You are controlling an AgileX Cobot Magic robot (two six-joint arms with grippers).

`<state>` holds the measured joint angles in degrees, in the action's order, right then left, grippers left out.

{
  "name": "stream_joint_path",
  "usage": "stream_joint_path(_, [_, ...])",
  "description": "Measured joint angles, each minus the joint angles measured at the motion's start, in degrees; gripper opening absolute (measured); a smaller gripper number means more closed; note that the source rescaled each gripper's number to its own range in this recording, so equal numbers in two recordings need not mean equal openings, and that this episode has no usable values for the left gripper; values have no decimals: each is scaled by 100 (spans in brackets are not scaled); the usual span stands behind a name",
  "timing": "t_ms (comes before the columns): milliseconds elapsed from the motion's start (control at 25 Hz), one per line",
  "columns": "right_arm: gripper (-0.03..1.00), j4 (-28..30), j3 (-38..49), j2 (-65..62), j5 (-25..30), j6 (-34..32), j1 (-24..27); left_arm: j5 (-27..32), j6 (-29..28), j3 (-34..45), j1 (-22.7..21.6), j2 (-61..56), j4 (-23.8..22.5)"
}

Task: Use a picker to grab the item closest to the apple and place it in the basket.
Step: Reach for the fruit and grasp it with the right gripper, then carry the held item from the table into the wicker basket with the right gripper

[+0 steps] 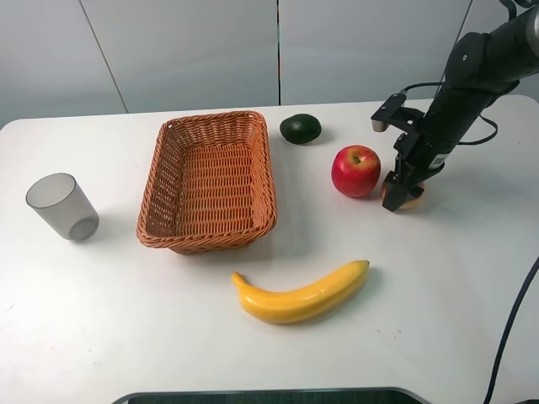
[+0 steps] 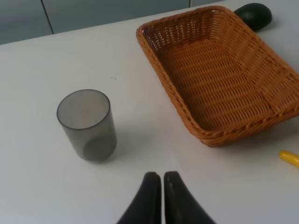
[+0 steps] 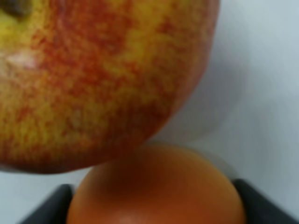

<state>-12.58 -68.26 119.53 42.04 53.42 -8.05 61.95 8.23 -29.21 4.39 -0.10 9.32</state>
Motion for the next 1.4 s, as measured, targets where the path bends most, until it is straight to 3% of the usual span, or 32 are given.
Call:
stream_joint_path(1080, [0,0,0,-219,61,25,0,0,13,0,0,0,0])
stream_joint_path(1240, [0,10,0,-759,329,-215,0,0,13,0,0,0,0])
stream_joint_path(1400, [0,135,0,-1339,608,-877,0,0,13,0,0,0,0])
